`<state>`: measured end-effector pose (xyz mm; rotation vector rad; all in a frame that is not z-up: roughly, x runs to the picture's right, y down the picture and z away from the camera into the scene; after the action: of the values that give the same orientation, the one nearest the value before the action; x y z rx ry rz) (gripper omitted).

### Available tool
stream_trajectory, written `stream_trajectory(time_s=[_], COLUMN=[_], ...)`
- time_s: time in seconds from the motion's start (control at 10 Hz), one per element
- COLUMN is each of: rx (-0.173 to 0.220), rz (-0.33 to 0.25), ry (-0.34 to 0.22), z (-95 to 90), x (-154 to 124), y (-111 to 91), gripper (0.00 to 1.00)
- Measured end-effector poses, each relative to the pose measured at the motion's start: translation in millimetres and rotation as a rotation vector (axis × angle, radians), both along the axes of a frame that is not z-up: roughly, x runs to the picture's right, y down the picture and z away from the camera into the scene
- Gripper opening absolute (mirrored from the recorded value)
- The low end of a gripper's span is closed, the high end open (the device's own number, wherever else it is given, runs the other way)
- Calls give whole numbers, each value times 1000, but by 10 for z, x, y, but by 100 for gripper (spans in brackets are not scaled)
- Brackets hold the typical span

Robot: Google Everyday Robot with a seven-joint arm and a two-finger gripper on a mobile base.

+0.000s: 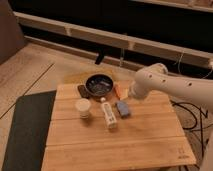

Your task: Place the white sponge in the ceramic bowl

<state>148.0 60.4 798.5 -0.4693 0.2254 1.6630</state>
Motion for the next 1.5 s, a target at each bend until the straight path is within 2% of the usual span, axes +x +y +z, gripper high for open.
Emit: stream_trajectory(time_s=[0.1, 0.3, 0.5, 0.7, 0.8, 1.0, 1.3, 1.5], rx=[23, 71, 73, 44, 9, -38, -93, -126], rz=[11, -14, -60, -126, -195, -280, -336, -338], ry=[-6, -32, -57, -84, -104, -119, -109, -104], z=[116, 282, 388, 499, 607, 774, 956, 1057], x=[46, 33, -30, -163, -280, -359, -290, -243], y=[-52, -134, -48, 121, 273, 405, 470, 510], gripper=[65, 65, 65, 65, 65, 65, 65, 65])
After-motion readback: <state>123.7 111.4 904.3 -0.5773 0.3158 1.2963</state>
